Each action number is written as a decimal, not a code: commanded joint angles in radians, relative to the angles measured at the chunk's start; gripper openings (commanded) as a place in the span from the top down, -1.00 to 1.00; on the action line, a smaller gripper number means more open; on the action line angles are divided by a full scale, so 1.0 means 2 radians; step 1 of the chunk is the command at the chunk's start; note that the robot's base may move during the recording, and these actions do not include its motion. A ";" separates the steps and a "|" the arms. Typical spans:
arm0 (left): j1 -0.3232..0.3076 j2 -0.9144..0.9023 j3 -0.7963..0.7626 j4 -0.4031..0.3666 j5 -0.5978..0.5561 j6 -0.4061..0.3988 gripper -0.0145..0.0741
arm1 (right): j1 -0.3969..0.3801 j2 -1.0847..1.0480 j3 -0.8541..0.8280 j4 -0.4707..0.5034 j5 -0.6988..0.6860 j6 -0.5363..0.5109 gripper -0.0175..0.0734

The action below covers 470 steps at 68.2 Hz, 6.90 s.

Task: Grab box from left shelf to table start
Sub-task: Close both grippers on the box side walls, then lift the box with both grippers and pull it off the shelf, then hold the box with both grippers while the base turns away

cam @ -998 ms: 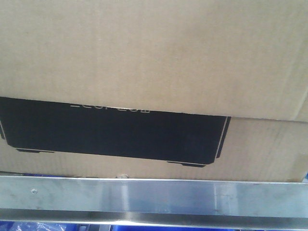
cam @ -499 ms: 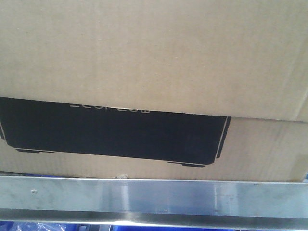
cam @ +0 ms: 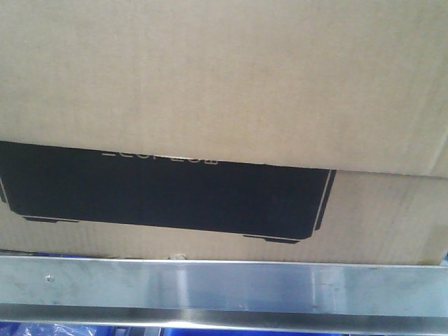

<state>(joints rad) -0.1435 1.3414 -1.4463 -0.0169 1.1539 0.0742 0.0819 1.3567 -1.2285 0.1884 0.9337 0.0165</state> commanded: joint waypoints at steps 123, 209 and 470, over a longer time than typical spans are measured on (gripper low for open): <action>-0.004 -0.552 0.219 -0.073 -0.096 -0.045 0.88 | 0.043 -0.511 0.151 0.054 -0.041 -0.027 0.49; -0.004 -0.610 0.217 -0.090 -0.149 -0.040 0.88 | 0.043 -0.566 0.151 0.069 -0.067 -0.039 0.49; -0.004 -0.610 0.479 -0.090 -0.163 -0.040 0.88 | 0.043 -0.566 0.151 0.069 -0.060 -0.039 0.49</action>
<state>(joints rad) -0.1475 0.1073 -0.4830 -0.2485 0.8319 -0.0150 0.1684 0.2147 -0.8962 0.2852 0.8728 -0.0627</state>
